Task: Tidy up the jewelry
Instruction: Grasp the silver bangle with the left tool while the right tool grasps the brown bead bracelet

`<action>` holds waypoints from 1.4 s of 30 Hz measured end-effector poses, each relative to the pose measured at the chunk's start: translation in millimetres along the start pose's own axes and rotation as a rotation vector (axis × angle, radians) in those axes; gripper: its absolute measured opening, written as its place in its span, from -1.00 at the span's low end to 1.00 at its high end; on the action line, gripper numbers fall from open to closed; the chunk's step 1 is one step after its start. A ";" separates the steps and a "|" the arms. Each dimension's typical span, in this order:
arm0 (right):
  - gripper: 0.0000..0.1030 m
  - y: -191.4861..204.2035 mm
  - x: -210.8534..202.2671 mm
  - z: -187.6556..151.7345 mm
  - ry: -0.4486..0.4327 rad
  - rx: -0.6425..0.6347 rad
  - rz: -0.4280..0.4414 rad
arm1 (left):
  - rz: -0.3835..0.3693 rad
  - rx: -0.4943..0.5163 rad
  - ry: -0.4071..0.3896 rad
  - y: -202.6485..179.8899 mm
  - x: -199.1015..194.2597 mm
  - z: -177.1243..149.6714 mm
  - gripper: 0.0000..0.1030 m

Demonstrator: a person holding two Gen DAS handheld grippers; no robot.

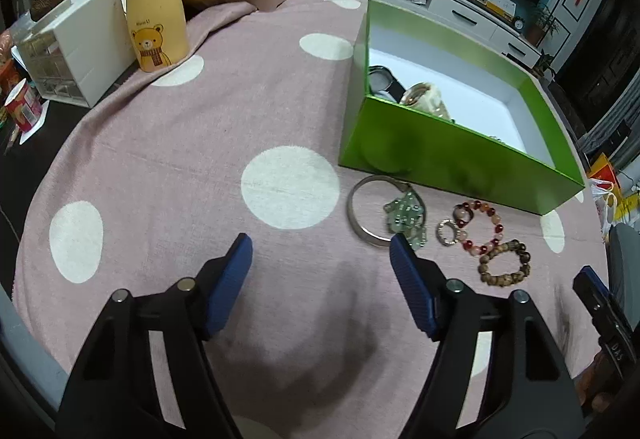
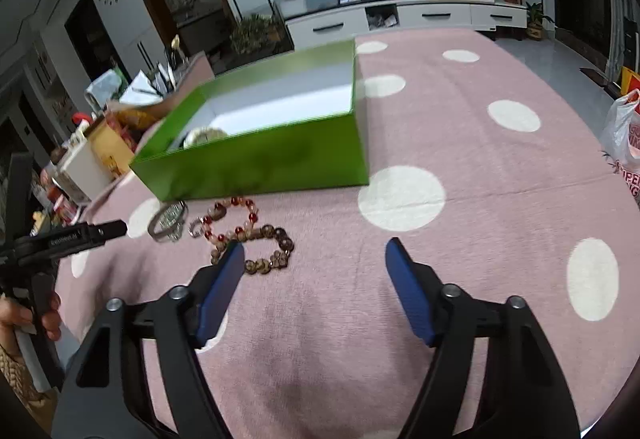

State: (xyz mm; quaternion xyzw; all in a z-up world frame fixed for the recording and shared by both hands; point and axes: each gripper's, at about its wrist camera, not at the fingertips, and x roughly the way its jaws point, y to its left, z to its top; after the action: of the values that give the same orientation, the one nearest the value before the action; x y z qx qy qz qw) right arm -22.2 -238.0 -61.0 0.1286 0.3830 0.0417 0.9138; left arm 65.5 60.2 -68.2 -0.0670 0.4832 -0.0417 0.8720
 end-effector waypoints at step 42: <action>-0.80 44.9 40.2 17.3 0.026 -0.213 -0.108 | -0.029 0.176 0.001 -24.3 34.1 17.4 -0.95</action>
State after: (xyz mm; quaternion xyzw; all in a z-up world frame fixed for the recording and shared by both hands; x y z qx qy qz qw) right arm 19.4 -191.2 -65.1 0.0094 0.3948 0.0345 0.9181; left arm 98.1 32.8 -83.9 0.0029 0.4772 -0.0966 0.8735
